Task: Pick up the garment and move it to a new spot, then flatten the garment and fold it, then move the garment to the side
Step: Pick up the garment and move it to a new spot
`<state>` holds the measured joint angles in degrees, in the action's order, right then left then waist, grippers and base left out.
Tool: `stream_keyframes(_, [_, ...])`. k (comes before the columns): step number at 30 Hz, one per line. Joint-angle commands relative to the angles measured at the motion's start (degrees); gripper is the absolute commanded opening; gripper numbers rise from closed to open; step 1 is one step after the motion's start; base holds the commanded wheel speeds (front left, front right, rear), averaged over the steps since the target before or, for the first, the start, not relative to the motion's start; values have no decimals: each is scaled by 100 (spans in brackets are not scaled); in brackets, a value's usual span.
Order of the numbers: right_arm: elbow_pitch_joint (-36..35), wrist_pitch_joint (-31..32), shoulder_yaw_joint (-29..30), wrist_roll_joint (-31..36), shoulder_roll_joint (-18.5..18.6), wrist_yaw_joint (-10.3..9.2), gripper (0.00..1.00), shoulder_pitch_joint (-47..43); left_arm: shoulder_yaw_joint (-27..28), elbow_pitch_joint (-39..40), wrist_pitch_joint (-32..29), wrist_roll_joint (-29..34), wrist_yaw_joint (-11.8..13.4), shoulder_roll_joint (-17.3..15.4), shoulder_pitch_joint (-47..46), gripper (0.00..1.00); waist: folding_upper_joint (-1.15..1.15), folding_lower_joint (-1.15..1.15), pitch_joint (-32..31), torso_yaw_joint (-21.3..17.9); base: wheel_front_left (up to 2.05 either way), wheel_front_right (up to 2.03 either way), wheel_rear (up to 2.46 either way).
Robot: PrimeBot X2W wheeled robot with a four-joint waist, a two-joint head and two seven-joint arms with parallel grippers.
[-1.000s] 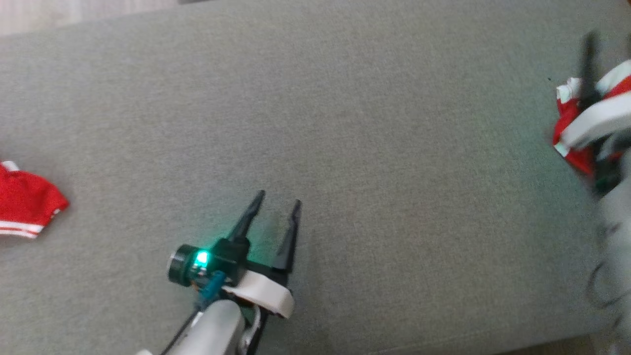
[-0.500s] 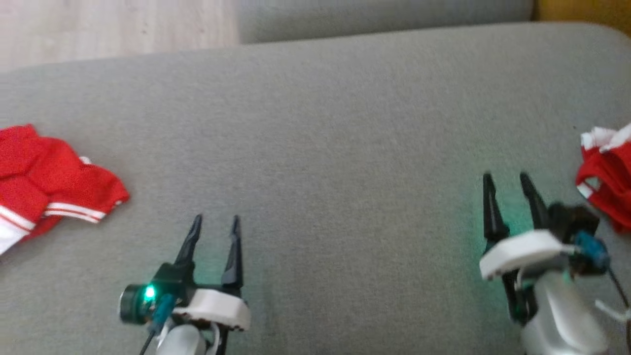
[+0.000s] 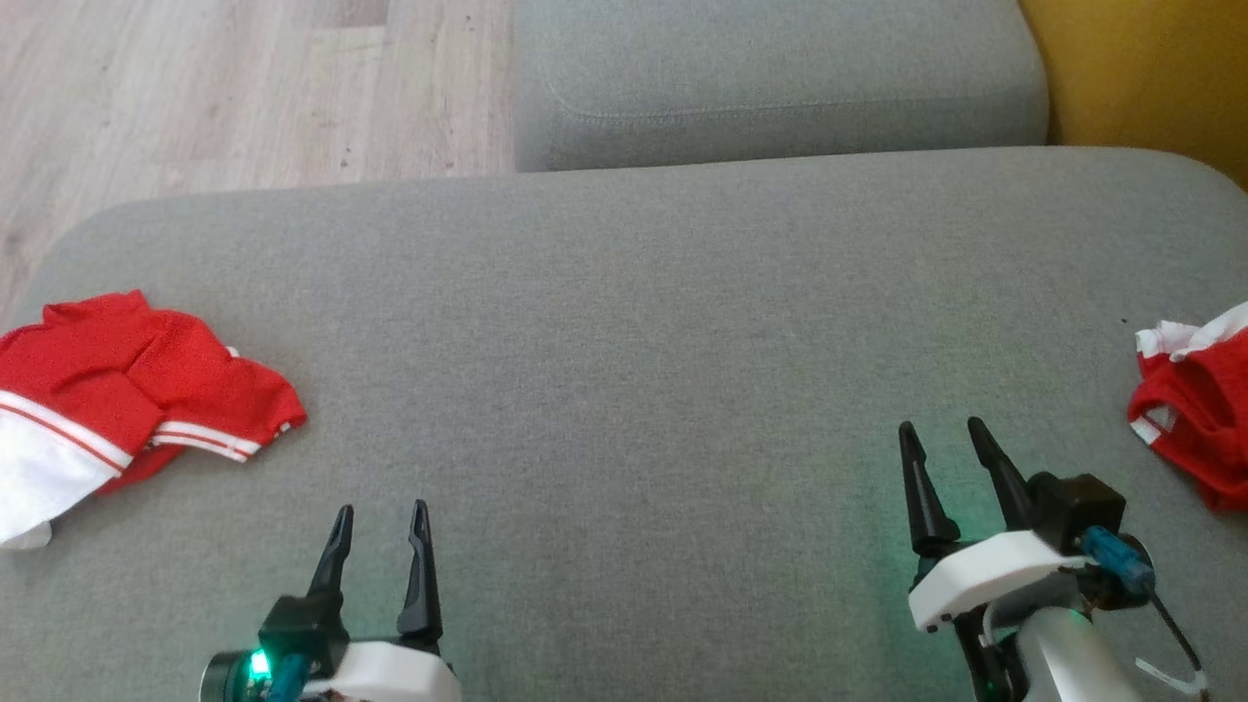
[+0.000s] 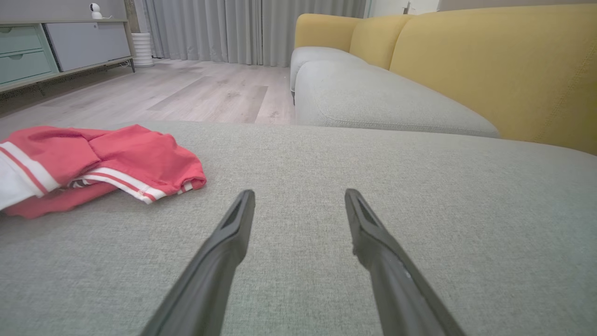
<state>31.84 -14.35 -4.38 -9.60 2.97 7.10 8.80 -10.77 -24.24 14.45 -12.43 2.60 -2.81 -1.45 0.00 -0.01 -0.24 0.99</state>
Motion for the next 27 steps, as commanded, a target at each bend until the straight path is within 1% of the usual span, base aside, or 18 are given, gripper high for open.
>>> stream_keyframes(1, [-161, -64, -194, -58, -8, 39, 100, 97, 231, 208, 55, 53, 37, -7, -103, 100, 0, 1, -48, 35, 0, 0, 0])
stream_keyframes(11, [-88, -64, -266, -165, -9, 39, 100, 75, 256, 266, 55, 72, 28, -7, -53, 100, 0, 1, -48, 96, 0, 0, 0])
stream_keyframes(15, [-45, -64, -282, -185, -9, 39, 100, 62, 189, 260, 55, 56, 8, -7, -69, 100, 0, 1, -5, 237, 0, 0, 0])
stream_keyframes(19, [-19, -64, -332, -215, -9, 39, 100, 18, 131, 241, 55, -36, 53, -7, -65, 100, 0, 1, 28, 618, 0, 0, 0])
stream_keyframes(27, [36, -64, -601, -460, -9, 39, 100, -3, 221, 171, 55, -49, 60, -7, 63, 100, 0, 1, 109, 1774, 0, 0, 0])
